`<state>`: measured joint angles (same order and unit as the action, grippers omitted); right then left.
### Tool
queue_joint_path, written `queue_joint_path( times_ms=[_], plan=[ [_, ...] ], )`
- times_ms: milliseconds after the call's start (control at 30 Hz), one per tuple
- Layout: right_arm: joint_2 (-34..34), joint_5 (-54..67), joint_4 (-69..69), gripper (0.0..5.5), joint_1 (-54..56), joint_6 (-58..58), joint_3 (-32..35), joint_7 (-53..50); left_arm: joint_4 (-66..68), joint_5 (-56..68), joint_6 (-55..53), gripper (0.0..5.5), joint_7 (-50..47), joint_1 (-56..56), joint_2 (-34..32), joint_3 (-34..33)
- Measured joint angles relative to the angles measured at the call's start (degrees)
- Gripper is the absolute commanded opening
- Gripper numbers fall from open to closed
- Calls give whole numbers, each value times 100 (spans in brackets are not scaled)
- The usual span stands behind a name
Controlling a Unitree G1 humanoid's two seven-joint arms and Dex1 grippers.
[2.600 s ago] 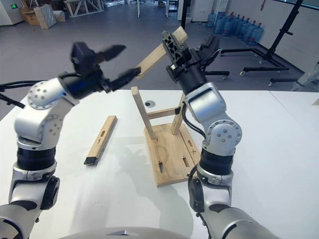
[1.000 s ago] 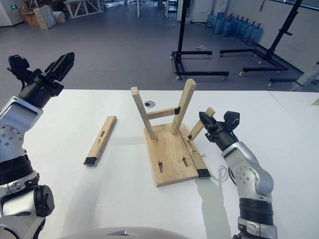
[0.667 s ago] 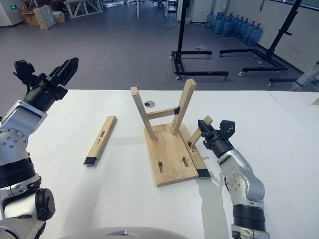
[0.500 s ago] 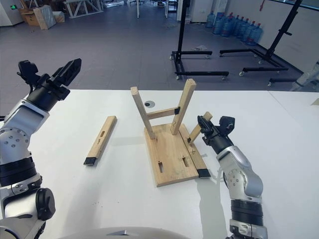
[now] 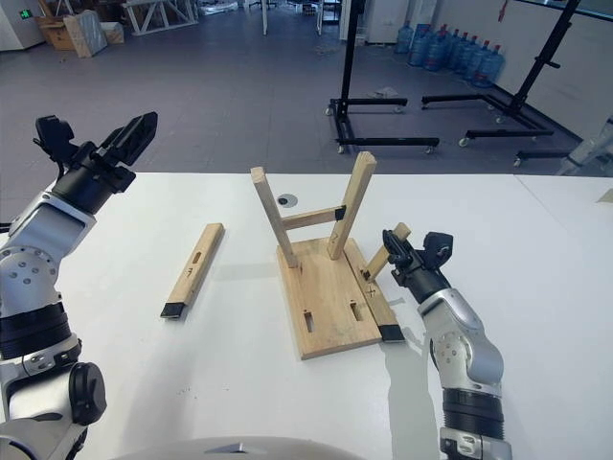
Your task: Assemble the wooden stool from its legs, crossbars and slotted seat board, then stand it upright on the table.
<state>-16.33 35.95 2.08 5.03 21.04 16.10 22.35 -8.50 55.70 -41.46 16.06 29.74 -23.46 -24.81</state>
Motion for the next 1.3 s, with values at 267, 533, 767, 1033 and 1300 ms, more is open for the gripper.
queue_joint_path(
  times_ms=[267, 533, 767, 1033, 1300],
  plan=[
    [105, -109, -130, 40, 113, -51, -45, 13, 2, 0, 9, 429, 73, 0, 0, 25],
    [68, -119, -7, 40, 57, 21, 32, 20, 1, 0, 9, 429, 71, 0, 0, 24],
    [92, -128, 84, 40, -16, 47, 58, 22, 12, 0, 9, 429, 72, 1, 0, 28],
    [155, -334, 54, 40, -92, -207, -55, 71, 36, -3, 12, 429, 84, 2, -2, 43],
    [72, -583, 39, 40, -100, -418, -211, 120, 28, -60, 39, 429, 124, 1, -2, 148]
  ],
)
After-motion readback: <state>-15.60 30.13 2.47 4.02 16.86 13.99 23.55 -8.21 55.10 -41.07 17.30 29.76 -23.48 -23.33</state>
